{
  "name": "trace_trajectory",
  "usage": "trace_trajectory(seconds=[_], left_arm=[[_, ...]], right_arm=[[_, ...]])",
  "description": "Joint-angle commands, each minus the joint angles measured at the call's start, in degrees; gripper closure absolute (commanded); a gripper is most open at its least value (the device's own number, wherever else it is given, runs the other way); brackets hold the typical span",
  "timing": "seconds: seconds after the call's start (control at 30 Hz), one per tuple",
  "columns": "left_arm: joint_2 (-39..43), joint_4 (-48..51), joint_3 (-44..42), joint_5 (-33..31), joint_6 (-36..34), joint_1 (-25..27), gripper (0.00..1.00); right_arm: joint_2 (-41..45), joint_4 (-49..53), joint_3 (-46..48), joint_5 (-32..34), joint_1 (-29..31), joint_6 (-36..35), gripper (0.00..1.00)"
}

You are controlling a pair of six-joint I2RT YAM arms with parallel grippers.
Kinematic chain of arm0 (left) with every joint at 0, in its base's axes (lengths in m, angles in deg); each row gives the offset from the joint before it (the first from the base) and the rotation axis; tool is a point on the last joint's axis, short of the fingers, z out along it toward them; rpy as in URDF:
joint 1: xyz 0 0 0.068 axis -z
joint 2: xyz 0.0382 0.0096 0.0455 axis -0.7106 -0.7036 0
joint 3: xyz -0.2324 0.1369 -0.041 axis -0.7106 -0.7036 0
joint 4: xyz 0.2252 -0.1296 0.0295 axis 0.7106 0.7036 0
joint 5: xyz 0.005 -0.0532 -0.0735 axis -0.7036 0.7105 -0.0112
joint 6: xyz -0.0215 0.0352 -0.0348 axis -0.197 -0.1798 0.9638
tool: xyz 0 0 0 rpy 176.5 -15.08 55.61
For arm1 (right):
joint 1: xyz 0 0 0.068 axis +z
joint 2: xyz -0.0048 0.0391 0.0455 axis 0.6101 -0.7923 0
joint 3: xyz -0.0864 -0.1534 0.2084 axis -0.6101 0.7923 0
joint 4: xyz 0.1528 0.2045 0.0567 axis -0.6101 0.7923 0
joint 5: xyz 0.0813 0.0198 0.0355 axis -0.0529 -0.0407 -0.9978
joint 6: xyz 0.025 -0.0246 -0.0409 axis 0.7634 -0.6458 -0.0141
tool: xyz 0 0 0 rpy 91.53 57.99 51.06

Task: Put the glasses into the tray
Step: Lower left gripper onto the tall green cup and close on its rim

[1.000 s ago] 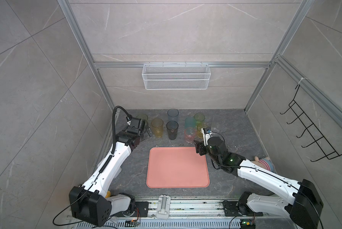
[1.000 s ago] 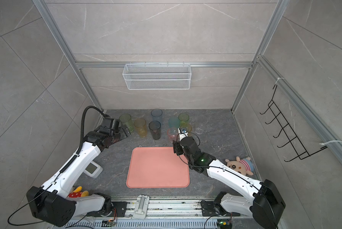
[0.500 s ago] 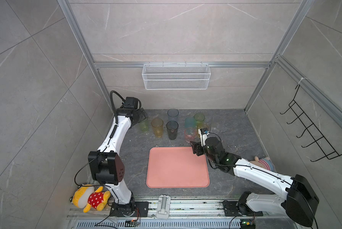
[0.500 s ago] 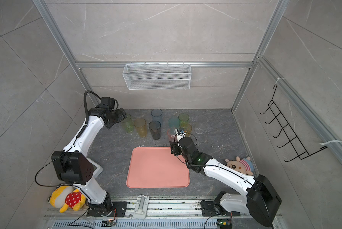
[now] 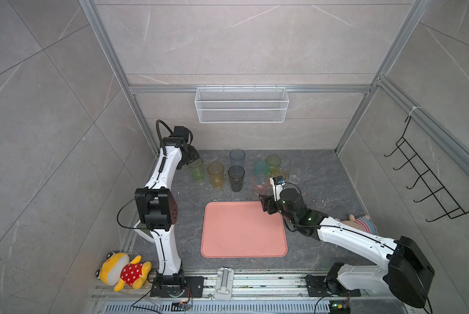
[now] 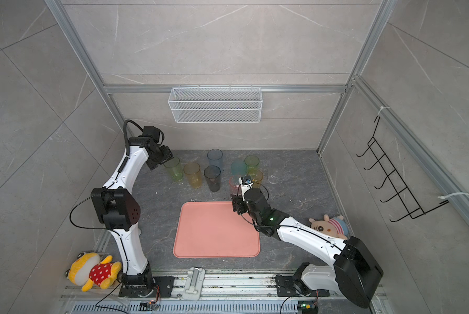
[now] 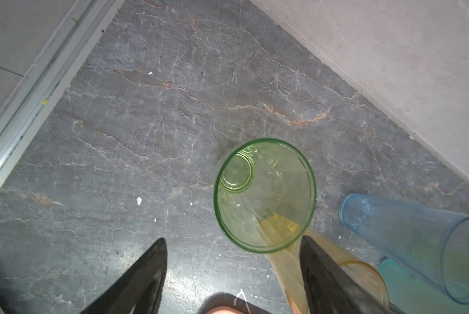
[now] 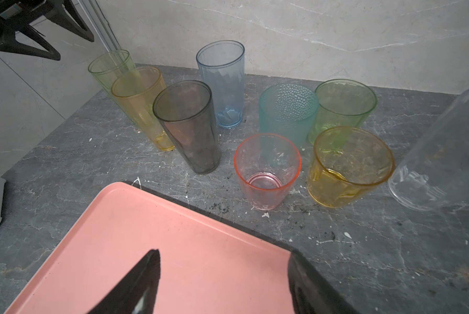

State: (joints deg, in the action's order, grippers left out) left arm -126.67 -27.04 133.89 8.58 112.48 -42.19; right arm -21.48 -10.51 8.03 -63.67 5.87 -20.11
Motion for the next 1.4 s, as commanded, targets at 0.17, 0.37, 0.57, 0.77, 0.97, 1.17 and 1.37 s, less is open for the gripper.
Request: trace_trajectory(seconds=[0.17, 0.37, 0.57, 0.77, 0.97, 1.17, 1.37], left_arm=[[-4.2, 3.1, 5.0, 1.4, -2.9, -1.2, 0.35], [-6.3, 3.2, 6.0, 3.0, -3.4, -1.5, 0.52], [-8.0, 4.2, 7.4, 3.4, -3.8, -1.6, 0.64], [-8.5, 4.6, 7.3, 2.8, -4.1, -1.6, 0.66], [-8.8, 4.9, 7.2, 2.7, -4.2, -1.6, 0.71], [-8.8, 5.1, 7.1, 1.9, -4.4, -1.6, 0.75], [-8.8, 5.1, 6.4, 1.4, -4.7, -1.6, 0.77]], right_arm=[[-1.9, -1.5, 0.3, 0.1, 0.0, 0.5, 0.26], [-3.0, -0.6, -0.3, 1.6, 0.0, 0.7, 0.26], [-3.7, -0.3, -0.8, 1.3, 0.1, 0.4, 0.27], [-4.1, 0.6, -1.3, 2.3, 0.1, 0.3, 0.27], [-4.3, 0.7, -1.5, 2.2, 0.1, 0.3, 0.27], [-4.4, 0.9, -1.6, 2.0, 0.2, 0.3, 0.27], [-4.9, 0.9, -1.9, 1.9, 0.2, 0.4, 0.27]])
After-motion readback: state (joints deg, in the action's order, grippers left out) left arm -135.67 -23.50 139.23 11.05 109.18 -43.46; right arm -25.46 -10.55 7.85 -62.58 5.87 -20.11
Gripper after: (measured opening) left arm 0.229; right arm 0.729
